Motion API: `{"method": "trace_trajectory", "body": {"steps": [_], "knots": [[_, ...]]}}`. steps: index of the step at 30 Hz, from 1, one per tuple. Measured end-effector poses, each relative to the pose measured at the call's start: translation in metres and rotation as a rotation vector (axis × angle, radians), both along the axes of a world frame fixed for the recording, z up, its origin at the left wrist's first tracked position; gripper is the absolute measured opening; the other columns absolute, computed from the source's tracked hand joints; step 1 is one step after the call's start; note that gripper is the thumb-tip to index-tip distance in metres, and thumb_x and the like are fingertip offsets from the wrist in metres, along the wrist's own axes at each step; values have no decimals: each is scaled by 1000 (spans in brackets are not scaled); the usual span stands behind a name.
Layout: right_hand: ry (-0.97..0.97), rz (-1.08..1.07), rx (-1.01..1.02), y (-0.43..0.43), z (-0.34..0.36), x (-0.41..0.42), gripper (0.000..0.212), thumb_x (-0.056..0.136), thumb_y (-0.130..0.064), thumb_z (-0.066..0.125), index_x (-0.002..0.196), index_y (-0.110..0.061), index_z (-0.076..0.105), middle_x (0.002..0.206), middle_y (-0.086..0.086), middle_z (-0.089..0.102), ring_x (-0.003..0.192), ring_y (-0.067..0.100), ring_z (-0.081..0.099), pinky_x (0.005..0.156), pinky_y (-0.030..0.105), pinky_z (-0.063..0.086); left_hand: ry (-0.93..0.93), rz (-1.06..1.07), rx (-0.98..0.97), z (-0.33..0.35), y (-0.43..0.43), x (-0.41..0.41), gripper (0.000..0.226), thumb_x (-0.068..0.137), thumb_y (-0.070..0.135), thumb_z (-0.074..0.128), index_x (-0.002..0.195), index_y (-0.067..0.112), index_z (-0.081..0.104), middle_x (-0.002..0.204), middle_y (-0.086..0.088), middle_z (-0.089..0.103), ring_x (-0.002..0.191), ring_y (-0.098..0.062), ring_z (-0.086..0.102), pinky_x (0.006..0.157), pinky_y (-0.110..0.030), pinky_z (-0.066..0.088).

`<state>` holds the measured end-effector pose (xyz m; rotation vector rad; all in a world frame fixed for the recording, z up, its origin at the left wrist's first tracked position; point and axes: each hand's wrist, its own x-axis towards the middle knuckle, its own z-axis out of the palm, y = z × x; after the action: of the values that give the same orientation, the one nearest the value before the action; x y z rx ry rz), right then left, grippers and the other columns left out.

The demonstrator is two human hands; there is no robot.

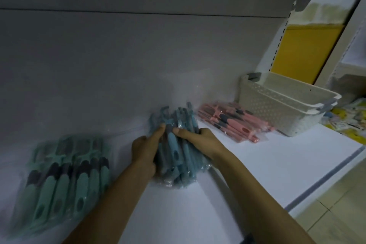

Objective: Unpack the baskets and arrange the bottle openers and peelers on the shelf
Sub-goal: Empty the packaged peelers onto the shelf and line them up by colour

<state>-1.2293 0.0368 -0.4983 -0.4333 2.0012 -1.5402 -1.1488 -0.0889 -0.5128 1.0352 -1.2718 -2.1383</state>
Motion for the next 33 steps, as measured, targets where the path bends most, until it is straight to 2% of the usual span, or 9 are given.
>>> {"method": "trace_trajectory", "body": {"steps": [4,8,11,16,19,21,24,28,33], "knots": [[-36,43,-208,8,-8,12,43,67,-36,84,98,-9,71,91,8,75,83,23,73,75,32,59,25,-279,-149,7,5,4,45,64,38,84,90,3,73,81,-14,74,73,-28,73,58,-31,57],[8,44,-376,15,-15,17,33,74,-18,77,105,-9,68,99,14,73,92,32,70,86,44,57,171,-378,-216,16,12,5,46,69,30,81,109,13,67,99,-14,73,86,-32,71,73,-44,58],[108,55,-482,21,-11,16,32,75,-6,76,104,-12,66,99,11,73,91,30,70,80,35,56,280,-369,-460,29,15,9,55,68,16,82,117,20,55,101,-6,72,88,-23,71,68,-32,58],[360,178,-507,31,20,20,43,64,-24,83,104,-33,68,105,-4,73,97,14,70,75,21,56,452,-337,-858,42,5,22,116,61,5,86,147,25,12,123,18,53,108,0,61,79,-15,52],[354,271,-446,38,26,25,58,60,-26,84,114,-20,63,107,-4,72,100,14,68,79,25,57,485,-387,-866,44,2,37,138,55,17,85,149,27,-15,118,46,48,106,17,54,76,-6,48],[328,292,-446,43,24,28,59,58,-24,83,113,-18,62,106,-4,72,99,15,69,77,23,55,475,-422,-807,43,1,46,133,51,27,87,151,26,-1,117,41,53,104,15,56,75,-7,49],[292,302,-450,46,21,34,64,54,-27,84,113,-17,61,105,-7,73,98,12,69,76,19,54,447,-491,-735,40,-1,56,101,39,51,90,126,20,50,111,8,69,101,-11,67,74,-19,54],[266,336,-417,44,21,41,79,46,-40,89,117,-21,58,108,-9,71,102,11,67,76,20,54,450,-604,-795,38,1,62,74,55,29,88,120,15,55,114,4,68,105,-15,66,77,-23,55],[268,290,-466,39,15,45,57,56,-29,84,110,-30,65,108,-5,71,101,14,68,78,22,55,444,-510,-785,31,-2,62,46,62,21,78,103,16,61,93,7,73,88,-11,70,67,-21,55]]}}
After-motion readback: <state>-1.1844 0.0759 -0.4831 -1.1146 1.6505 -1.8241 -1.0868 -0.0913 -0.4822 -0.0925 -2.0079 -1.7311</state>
